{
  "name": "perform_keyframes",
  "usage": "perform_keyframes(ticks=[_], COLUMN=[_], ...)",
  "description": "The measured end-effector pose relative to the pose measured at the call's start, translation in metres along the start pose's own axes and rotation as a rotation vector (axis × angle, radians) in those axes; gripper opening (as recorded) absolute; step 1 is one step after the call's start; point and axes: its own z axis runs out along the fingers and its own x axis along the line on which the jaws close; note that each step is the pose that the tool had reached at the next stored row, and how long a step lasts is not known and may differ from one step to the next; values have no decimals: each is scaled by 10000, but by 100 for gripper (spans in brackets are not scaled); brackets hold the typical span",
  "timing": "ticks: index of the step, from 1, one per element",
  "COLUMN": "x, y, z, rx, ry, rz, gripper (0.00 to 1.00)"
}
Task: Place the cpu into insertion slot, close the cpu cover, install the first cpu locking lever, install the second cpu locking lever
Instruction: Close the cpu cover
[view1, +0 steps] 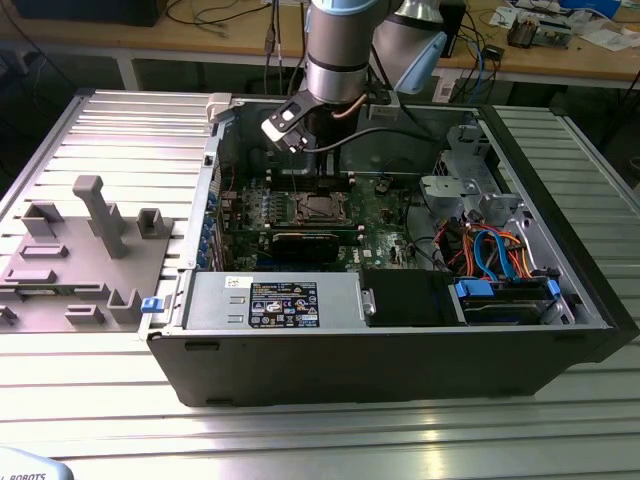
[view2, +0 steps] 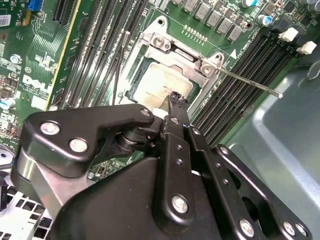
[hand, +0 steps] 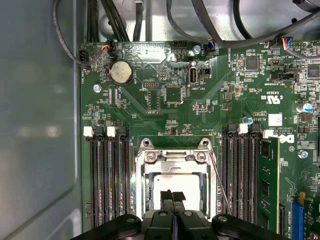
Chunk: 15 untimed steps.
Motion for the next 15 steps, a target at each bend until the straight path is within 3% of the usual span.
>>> perform_keyframes(ticks=[15], x=[1], y=[-1], z=[-167], rx=[-1], ry=[2], rz=[0], gripper=[11])
